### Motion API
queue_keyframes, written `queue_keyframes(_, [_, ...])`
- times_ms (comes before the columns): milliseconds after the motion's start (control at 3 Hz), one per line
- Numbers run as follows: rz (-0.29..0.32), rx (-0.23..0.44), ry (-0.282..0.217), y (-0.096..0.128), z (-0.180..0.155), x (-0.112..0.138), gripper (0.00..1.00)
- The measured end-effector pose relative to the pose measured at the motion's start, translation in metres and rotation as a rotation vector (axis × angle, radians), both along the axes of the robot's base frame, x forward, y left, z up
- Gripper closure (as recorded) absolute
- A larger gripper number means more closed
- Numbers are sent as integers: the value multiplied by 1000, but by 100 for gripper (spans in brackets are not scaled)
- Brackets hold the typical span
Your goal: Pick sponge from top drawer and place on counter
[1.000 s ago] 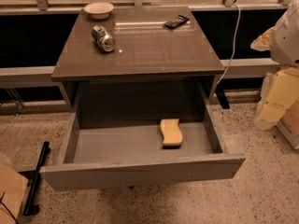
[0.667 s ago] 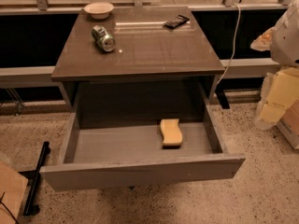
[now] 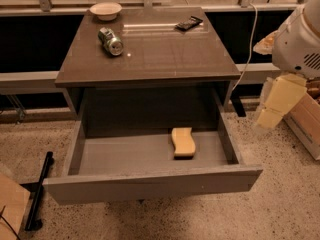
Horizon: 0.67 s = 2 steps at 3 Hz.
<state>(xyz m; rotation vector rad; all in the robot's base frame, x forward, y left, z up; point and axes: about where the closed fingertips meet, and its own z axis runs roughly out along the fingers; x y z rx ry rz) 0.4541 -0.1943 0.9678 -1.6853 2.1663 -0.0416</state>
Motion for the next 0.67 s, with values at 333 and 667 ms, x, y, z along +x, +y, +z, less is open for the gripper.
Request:
queue_keyframes(333, [44,65,-39,27,-16,21,0])
queue_keyframes(667, [75,151,-99,43,-36,50,0])
